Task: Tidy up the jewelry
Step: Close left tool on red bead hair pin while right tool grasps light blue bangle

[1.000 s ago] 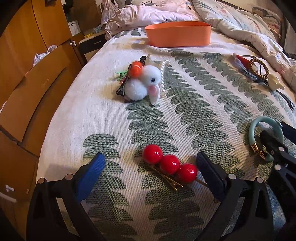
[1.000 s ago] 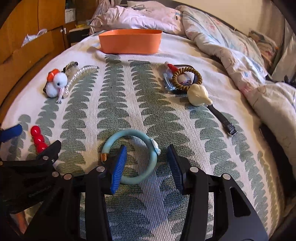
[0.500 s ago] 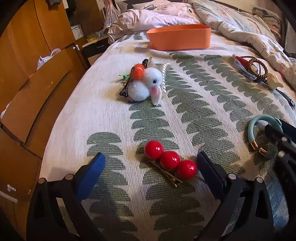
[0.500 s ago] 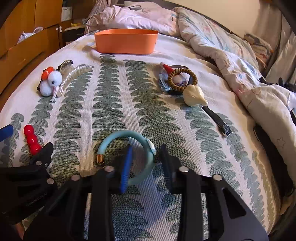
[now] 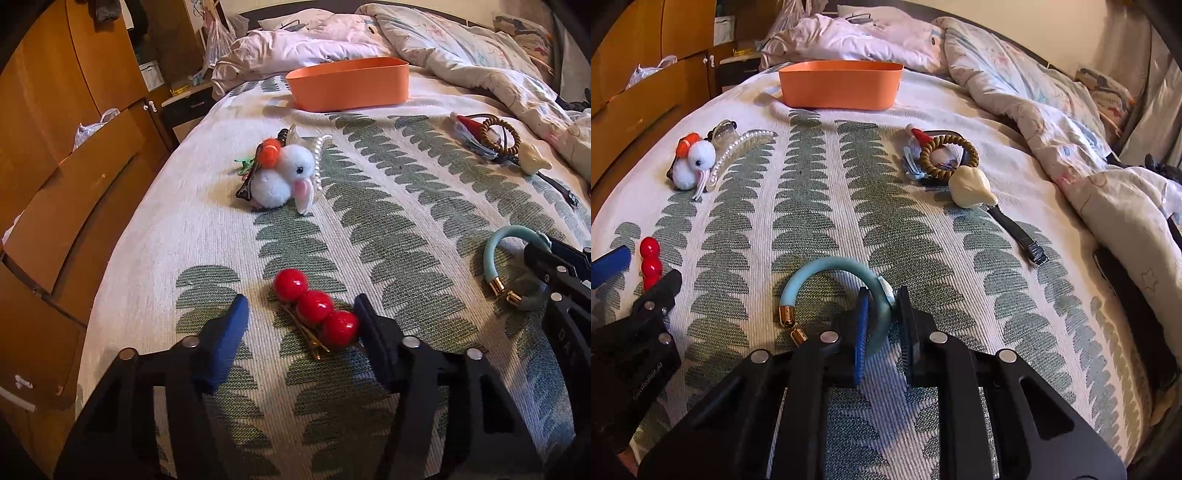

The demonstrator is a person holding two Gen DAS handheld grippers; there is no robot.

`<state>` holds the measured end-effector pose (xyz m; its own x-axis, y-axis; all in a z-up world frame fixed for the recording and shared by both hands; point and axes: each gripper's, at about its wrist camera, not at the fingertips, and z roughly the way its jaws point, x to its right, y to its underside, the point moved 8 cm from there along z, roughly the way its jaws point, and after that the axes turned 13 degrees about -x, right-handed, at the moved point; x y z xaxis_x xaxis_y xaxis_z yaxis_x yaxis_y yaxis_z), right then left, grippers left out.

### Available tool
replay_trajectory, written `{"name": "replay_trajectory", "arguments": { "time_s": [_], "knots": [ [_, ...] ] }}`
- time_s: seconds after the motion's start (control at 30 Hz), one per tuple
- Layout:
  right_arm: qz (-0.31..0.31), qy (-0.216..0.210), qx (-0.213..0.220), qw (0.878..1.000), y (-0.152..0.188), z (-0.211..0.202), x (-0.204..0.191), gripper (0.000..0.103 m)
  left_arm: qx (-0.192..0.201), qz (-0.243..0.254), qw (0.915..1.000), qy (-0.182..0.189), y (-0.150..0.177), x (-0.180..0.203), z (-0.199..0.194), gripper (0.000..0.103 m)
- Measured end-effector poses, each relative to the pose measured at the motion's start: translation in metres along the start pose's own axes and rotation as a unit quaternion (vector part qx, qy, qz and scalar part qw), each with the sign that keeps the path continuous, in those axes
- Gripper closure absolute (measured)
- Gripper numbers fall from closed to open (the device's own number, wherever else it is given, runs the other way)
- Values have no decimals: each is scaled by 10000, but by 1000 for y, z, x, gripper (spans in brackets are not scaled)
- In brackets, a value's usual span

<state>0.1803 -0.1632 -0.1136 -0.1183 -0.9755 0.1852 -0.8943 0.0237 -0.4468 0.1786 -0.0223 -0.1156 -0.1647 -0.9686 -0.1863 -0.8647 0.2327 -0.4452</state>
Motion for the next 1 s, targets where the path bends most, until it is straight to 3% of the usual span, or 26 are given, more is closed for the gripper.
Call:
{"name": "replay_trajectory", "arguments": {
  "time_s": [0.1,0.53,0.77,0.83,1.0],
  "knots": [
    [-26,21,26,10000,1,0,0,87,43,67,10000,-17,0,3,-1,52],
    [-39,33,77,10000,2,-3,0,88,50,88,9999,31,0,4,-2,58],
    [63,-41,148,9999,1,-8,4,88,66,67,9999,103,0,3,-3,67],
    [76,-39,167,9998,0,-10,5,88,63,60,9998,154,-1,2,-4,74],
    [141,-51,260,9995,-3,-17,10,88,60,-6,9997,250,-2,-5,-5,75]
  ]
}}
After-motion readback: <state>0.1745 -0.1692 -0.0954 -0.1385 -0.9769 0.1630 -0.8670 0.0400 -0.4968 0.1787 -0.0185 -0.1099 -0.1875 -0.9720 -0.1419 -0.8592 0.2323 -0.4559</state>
